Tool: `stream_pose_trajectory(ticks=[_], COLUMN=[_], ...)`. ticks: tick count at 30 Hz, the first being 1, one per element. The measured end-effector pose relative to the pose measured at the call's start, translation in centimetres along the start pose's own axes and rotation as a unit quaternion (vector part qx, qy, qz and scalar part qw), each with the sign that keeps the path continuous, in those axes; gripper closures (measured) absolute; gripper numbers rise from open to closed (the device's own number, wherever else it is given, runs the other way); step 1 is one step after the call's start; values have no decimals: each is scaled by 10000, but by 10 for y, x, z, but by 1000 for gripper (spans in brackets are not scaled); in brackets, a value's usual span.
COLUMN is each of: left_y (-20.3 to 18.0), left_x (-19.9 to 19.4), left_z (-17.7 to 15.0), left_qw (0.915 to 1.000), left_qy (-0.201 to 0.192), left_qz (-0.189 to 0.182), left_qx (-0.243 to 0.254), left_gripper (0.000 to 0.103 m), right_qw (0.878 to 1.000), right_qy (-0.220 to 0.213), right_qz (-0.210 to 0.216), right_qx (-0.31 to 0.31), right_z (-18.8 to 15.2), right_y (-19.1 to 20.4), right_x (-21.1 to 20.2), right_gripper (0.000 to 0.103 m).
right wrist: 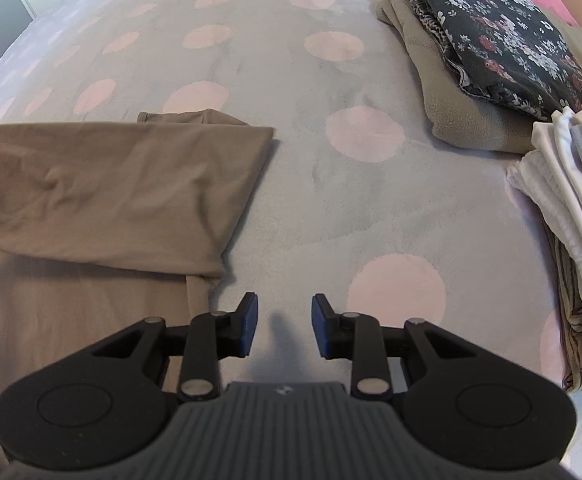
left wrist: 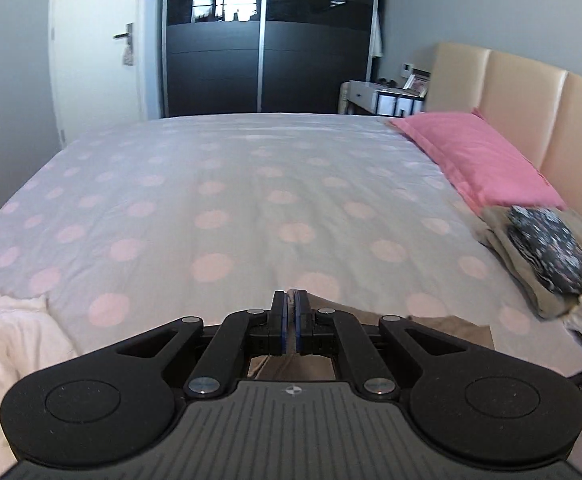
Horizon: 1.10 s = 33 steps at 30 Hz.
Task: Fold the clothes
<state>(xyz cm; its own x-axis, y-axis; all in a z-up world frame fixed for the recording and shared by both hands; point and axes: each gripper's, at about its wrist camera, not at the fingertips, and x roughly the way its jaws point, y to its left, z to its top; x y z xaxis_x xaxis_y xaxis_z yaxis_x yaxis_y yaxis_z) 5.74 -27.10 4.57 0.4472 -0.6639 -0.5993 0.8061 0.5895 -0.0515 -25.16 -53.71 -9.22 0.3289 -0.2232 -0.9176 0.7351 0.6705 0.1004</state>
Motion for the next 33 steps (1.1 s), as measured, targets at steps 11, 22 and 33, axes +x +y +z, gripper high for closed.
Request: stream_pose_trajectory(ticks=[11,22,33], left_y=[48,53,60], left_x=[18,29,36], left_z=[-20,-35,-37], left_qw=[9957,9915,9888], left_qy=[600,1020,1181], left_qz=[615,749,802], left_qx=[-335,-298,-427], left_gripper=[101,101,101], right_qw=[9967,9676,9643], right_qy=[-319,-692,-882], right_qz=[574,18,-643], right_qx=[-478,-2429,-2411], right_z=[0,-26,-31], right_y=[23,87,69], right_x=[-3,17,20], right_gripper=[71,68,98])
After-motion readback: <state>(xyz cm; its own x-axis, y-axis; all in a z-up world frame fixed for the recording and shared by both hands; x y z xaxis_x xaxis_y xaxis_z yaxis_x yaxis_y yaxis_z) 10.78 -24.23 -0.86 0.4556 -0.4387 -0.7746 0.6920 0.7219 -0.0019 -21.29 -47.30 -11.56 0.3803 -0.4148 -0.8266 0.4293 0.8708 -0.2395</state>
